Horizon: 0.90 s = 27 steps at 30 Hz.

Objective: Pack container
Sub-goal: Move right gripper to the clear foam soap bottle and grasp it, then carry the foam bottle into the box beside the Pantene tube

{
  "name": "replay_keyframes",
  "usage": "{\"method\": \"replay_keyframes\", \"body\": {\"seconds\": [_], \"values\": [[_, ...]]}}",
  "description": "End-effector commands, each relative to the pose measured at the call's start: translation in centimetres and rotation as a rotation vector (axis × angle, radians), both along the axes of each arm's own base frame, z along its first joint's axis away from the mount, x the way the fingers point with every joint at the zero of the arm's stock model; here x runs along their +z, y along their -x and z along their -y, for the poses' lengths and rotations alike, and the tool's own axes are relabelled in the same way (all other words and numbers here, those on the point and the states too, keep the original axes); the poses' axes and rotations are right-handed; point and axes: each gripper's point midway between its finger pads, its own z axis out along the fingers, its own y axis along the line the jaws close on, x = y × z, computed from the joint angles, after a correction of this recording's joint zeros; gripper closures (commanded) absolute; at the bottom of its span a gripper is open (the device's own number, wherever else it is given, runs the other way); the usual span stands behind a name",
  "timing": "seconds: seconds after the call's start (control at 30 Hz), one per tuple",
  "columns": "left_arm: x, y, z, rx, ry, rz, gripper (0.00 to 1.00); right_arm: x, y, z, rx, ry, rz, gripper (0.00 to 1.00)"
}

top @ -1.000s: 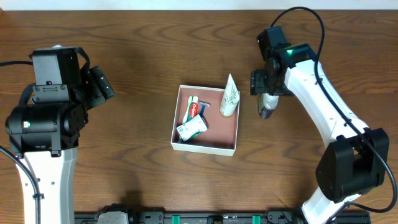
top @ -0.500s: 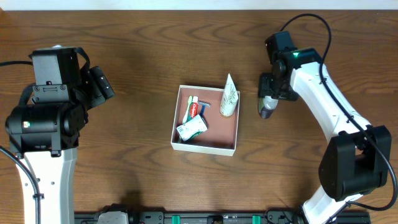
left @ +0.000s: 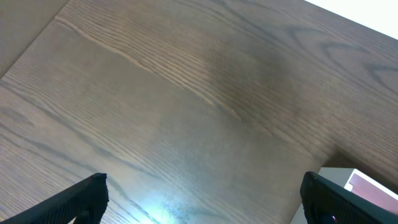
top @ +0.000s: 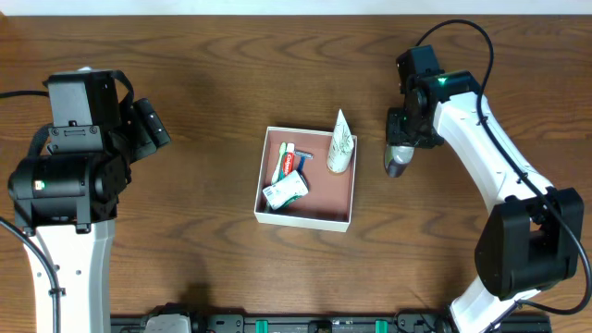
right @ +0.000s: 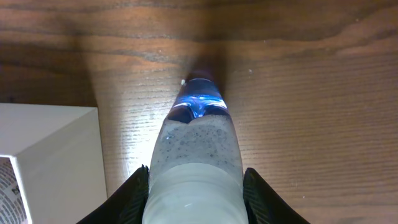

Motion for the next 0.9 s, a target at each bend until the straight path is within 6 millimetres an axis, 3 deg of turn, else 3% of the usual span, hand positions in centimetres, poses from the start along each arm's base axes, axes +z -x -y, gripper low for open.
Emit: {"method": "replay_keyframes", "body": {"seconds": [0.0,0.17,0.3,0.43,0.57,0.67,0.87], "values": [[0.3,0.1,-0.4,0.012,-0.016,0.005,0.02,3.3,0.3,-0.4,0.034,-0.02,0.08,0.66],[0.3,0.1,-0.4,0.012,-0.016,0.005,0.02,9.4,2.5,-0.7,0.058,-0.053,0.212,0.72],[0.3,0.1,-0.4,0.012,-0.016,0.005,0.02,14.8,5.9,-1.7,0.111,-0.096,0.339,0.74],[0.3,0.1,-0.4,0.012,-0.016,0.005,0.02,18.7,10.0,-3.6,0.168,-0.167,0.437,0.75],[0.3,0.1,-0.4,0.012,-0.016,0.005,0.02,20.2,12.9,-5.3,0.161,-0.259,0.454,0.76],[0.3,0.1,-0.4,0.012,-0.016,0.005,0.02,20.0,14.2,-7.2,0.183,-0.316,0.416,0.76],[0.3,0.1,-0.4,0.012,-0.016,0.005,0.02,17.9,13.4,-10.9,0.214,-0.32,0.348,0.77]]}}
